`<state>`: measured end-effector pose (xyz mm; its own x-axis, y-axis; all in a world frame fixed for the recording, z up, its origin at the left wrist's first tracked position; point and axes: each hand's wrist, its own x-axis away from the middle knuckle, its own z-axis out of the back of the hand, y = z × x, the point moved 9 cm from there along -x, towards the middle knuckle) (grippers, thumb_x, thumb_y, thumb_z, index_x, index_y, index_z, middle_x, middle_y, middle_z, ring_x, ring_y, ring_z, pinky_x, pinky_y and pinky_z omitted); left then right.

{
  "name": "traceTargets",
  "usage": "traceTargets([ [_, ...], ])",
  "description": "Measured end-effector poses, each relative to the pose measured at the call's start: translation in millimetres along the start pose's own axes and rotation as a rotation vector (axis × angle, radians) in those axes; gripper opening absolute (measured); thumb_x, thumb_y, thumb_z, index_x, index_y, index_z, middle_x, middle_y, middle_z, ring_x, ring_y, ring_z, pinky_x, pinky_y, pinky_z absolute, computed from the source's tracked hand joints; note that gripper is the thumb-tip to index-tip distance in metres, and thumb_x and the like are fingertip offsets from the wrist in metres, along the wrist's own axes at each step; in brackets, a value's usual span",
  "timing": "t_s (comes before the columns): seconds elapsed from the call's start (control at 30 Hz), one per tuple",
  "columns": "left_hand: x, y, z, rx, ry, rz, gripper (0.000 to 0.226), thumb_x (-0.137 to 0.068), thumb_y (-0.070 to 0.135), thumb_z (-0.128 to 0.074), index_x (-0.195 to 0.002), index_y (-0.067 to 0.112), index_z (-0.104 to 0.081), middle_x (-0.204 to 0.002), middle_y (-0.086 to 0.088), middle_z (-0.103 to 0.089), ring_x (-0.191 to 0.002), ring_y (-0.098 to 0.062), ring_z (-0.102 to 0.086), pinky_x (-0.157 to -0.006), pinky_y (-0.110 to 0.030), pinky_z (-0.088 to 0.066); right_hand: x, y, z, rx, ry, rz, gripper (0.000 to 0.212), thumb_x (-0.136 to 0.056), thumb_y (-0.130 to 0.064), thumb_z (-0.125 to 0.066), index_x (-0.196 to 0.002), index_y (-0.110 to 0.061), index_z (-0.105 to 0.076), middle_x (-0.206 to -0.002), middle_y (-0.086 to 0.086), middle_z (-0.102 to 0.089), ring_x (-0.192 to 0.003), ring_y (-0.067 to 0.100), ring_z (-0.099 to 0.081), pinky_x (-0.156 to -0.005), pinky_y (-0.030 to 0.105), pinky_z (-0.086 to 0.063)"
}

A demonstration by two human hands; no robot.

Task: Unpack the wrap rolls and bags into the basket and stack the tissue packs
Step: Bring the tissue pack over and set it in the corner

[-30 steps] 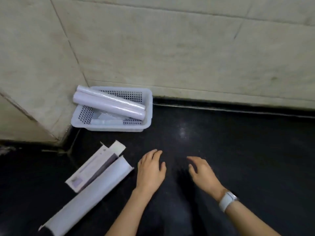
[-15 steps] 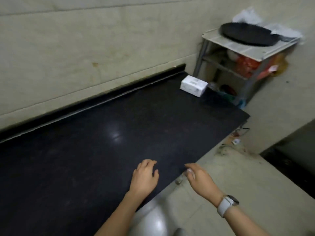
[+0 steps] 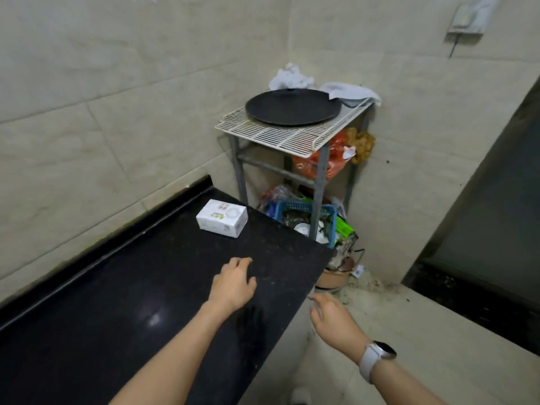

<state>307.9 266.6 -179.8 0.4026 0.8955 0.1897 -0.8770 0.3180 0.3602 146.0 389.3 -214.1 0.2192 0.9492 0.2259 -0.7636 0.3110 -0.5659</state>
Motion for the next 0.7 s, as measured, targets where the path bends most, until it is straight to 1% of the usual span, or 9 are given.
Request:
traceTargets([
  [0.1, -62.5, -9.2, 4.8, -0.003, 0.011, 0.088, 0.058, -0.090, 0.031, -0.048, -0.141, 0.019, -0.024, -0.147, -0.009, -0.026, -0.131, -0.032, -0.030, -0.101, -0.048, -0.037, -60.5, 2.2, 8.8, 0.040, -0.020, 0.046, 0.038, -0.094, -0.023, -0.037, -0.131, -0.014, -0.044, -0.134, 0.009, -0.048, -0.124, 0.026, -0.042, -0.105, 0.031, -0.033],
  [0.17, -107.7, -17.1, 5.8, 0.021, 0.047, 0.145, 0.061, -0.089, 0.031, -0.048, -0.141, 0.019, -0.020, -0.151, -0.010, -0.018, -0.135, -0.033, -0.020, -0.102, -0.052, -0.034, -109.1, -0.4, 14.0, 0.125, -0.035, 0.108, 0.040, -0.094, -0.024, -0.036, -0.132, -0.016, -0.042, -0.135, 0.007, -0.046, -0.123, 0.026, -0.041, -0.104, 0.034, -0.035],
  [0.23, -149.6, -27.6, 6.0, 0.031, 0.088, 0.203, 0.062, -0.088, 0.032, -0.050, -0.141, 0.020, -0.019, -0.154, -0.011, -0.009, -0.139, -0.033, -0.009, -0.105, -0.053, -0.031, -154.3, -6.9, 11.9, 0.228, -0.098, 0.188, 0.043, -0.094, -0.024, -0.035, -0.136, -0.016, -0.036, -0.139, 0.007, -0.041, -0.126, 0.026, -0.038, -0.105, 0.037, -0.035],
  [0.3, -182.1, -41.8, 1.8, 0.045, 0.116, 0.279, 0.064, -0.088, 0.035, -0.050, -0.142, 0.022, -0.018, -0.156, -0.012, -0.003, -0.141, -0.035, 0.001, -0.107, -0.055, -0.027, -188.7, -12.9, 1.1, 0.332, -0.212, 0.266, 0.048, -0.095, -0.024, -0.035, -0.141, -0.015, -0.027, -0.148, 0.009, -0.030, -0.135, 0.029, -0.027, -0.112, 0.040, -0.027],
  [0.37, -206.3, -55.5, -3.7, 0.049, 0.146, 0.350, 0.063, -0.088, 0.040, -0.048, -0.142, 0.025, -0.018, -0.156, -0.012, 0.000, -0.141, -0.037, 0.006, -0.108, -0.057, -0.023, -215.9, -11.5, -11.2, 0.404, -0.320, 0.293, 0.053, -0.096, -0.026, -0.034, -0.145, -0.017, -0.016, -0.155, 0.010, -0.014, -0.142, 0.029, -0.012, -0.117, 0.043, -0.016],
  [0.47, -234.1, -68.4, -10.7, 0.044, 0.181, 0.449, 0.064, -0.087, 0.051, -0.044, -0.142, 0.032, -0.017, -0.156, -0.012, 0.004, -0.140, -0.040, 0.011, -0.108, -0.063, -0.016, -246.5, -4.7, -30.6, 0.494, -0.456, 0.324, 0.061, -0.096, -0.035, -0.034, -0.146, -0.023, -0.001, -0.157, 0.008, 0.008, -0.144, 0.029, 0.007, -0.117, 0.047, -0.005],
  [0.53, -245.9, -72.2, -13.3, 0.053, 0.187, 0.509, 0.063, -0.085, 0.059, -0.039, -0.141, 0.039, -0.015, -0.156, -0.010, 0.008, -0.140, -0.039, 0.015, -0.106, -0.067, -0.009, -254.9, -0.2, -41.8, 0.565, -0.508, 0.371, 0.066, -0.095, -0.041, -0.033, -0.146, -0.025, 0.005, -0.156, 0.010, 0.016, -0.143, 0.030, 0.013, -0.117, 0.048, -0.001],
  [0.6, -257.2, -78.2, -16.7, 0.080, 0.191, 0.598, 0.060, -0.084, 0.065, -0.034, -0.138, 0.041, -0.021, -0.156, -0.008, 0.010, -0.140, -0.036, 0.018, -0.104, -0.070, -0.007, -263.0, 4.2, -50.5, 0.634, -0.533, 0.437, 0.068, -0.094, -0.046, -0.031, -0.145, -0.024, 0.008, -0.155, 0.012, 0.018, -0.142, 0.032, 0.016, -0.116, 0.049, 0.002],
  [0.7, -263.5, -81.0, -13.7, 0.091, 0.220, 0.701, 0.052, -0.086, 0.063, -0.034, -0.131, 0.038, -0.034, -0.157, -0.006, 0.005, -0.141, -0.035, 0.014, -0.102, -0.068, -0.015, -268.1, 9.9, -55.4, 0.643, -0.518, 0.508, 0.070, -0.093, -0.052, -0.029, -0.145, -0.026, 0.009, -0.155, 0.013, 0.018, -0.142, 0.033, 0.016, -0.116, 0.050, 0.005],
])
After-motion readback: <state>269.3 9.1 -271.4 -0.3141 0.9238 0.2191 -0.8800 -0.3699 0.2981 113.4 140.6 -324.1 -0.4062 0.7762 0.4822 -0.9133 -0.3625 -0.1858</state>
